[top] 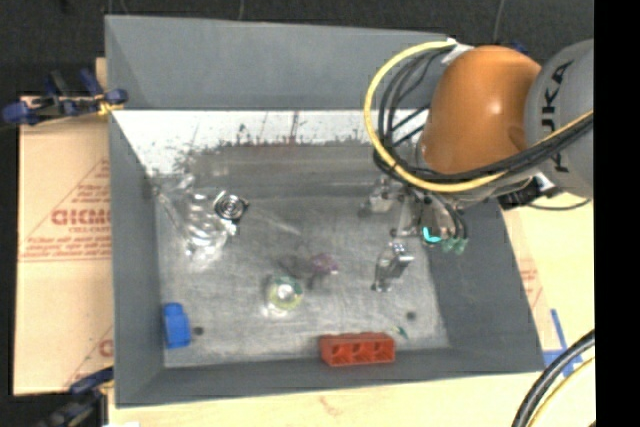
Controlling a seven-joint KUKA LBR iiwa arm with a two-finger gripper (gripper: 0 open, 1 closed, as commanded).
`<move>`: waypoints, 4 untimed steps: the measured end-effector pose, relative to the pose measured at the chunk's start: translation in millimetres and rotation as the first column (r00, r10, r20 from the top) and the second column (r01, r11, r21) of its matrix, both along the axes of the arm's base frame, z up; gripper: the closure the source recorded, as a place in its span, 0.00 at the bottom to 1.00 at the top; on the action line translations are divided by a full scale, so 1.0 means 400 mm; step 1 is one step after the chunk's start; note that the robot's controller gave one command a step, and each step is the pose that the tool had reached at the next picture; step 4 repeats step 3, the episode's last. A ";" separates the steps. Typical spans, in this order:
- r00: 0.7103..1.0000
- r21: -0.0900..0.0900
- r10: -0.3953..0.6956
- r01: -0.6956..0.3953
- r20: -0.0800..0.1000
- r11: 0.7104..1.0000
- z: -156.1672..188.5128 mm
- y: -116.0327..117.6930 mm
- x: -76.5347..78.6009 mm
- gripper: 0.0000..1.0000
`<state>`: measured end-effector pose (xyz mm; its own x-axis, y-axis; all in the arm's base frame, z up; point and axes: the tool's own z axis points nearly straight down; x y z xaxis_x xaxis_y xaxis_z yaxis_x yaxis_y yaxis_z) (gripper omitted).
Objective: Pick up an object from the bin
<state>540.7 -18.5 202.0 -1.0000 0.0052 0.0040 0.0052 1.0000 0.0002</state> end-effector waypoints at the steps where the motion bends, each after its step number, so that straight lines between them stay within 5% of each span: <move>1: 0.993 0.001 -0.121 0.121 0.000 0.993 -0.289 0.077 0.023 0.00; 2: 0.993 0.000 -0.120 0.120 0.007 0.993 -0.279 0.074 0.028 1.00; 3: 0.987 0.003 -0.159 0.159 0.016 0.987 0.028 0.096 0.046 1.00; 4: 0.987 0.003 -0.159 0.159 0.016 0.987 0.028 0.096 0.046 1.00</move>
Offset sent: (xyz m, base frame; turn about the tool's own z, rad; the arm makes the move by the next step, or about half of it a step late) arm 0.0101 0.0303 -0.1117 0.1231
